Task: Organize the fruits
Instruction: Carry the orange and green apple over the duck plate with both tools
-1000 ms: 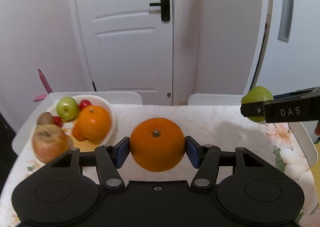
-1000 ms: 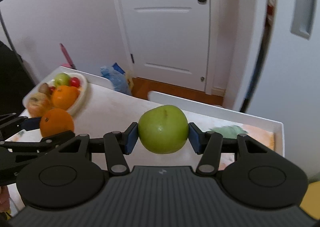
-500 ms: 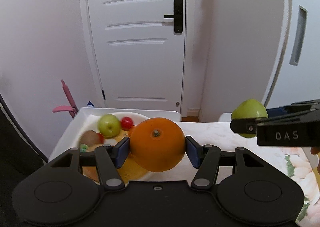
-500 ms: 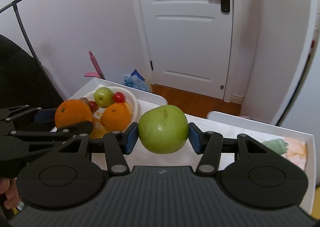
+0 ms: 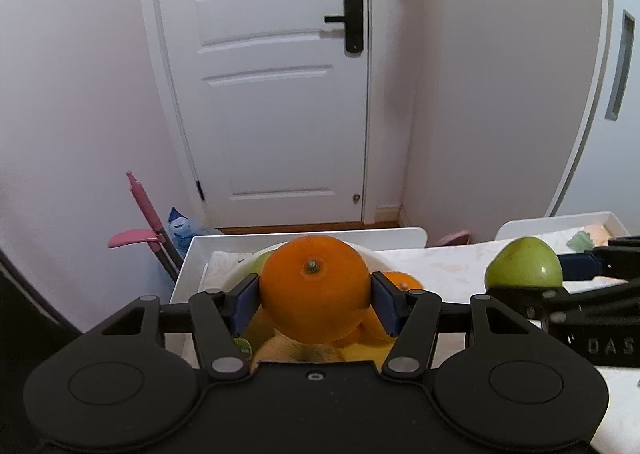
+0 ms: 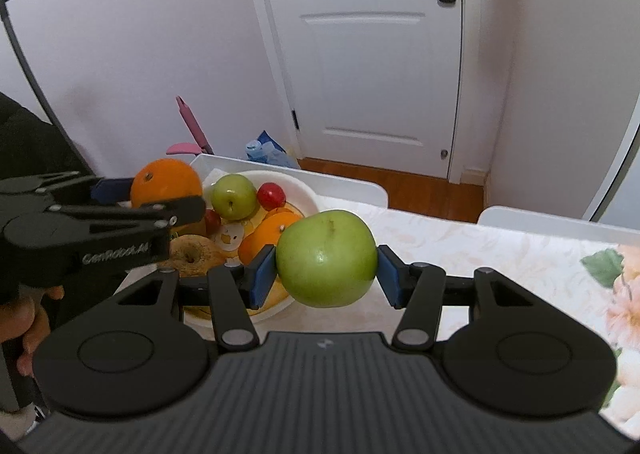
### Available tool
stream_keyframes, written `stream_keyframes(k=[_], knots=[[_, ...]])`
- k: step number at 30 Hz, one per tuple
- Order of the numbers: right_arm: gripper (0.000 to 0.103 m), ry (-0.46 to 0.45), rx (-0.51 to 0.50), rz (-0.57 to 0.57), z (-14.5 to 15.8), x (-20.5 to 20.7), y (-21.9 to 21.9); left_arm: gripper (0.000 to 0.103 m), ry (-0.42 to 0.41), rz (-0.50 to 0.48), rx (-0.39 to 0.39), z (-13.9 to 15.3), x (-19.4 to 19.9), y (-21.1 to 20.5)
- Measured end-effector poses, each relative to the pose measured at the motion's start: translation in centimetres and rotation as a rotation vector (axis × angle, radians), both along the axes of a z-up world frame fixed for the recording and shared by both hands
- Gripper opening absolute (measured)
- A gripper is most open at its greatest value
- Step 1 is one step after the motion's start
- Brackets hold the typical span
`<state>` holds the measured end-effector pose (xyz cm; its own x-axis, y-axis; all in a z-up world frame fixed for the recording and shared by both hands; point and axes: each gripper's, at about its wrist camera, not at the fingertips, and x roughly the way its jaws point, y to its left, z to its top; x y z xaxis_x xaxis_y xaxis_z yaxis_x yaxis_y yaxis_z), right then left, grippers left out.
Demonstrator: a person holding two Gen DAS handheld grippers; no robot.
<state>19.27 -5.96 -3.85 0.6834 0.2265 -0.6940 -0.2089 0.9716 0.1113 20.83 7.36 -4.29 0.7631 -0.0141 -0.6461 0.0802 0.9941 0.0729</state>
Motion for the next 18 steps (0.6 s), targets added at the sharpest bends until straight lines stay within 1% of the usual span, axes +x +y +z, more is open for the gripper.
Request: stream_keyframes(k=[6, 12, 15, 18], knots=[[0.068, 0.031, -0.007, -0.052, -1.5, 0.3, 1.8, 0.063, 0.051, -0.063, 0.014, -2.2, 2.3, 0.8], [0.068, 0.062, -0.011, -0.096, -2.7, 0.3, 2.4, 0.063, 0.095, -0.112, 0.022, -4.1, 3.8, 1.4], [0.069, 0.074, -0.004, -0.111, -3.4, 0.1, 2.5, 0.064, 0.109, -0.122, 0.022, -4.7, 4.4, 1.7], [0.069, 0.084, -0.003, -0.115, -3.8, 0.2, 2.8, 0.065, 0.11, -0.132, 0.012, -4.6, 4.9, 2.0]])
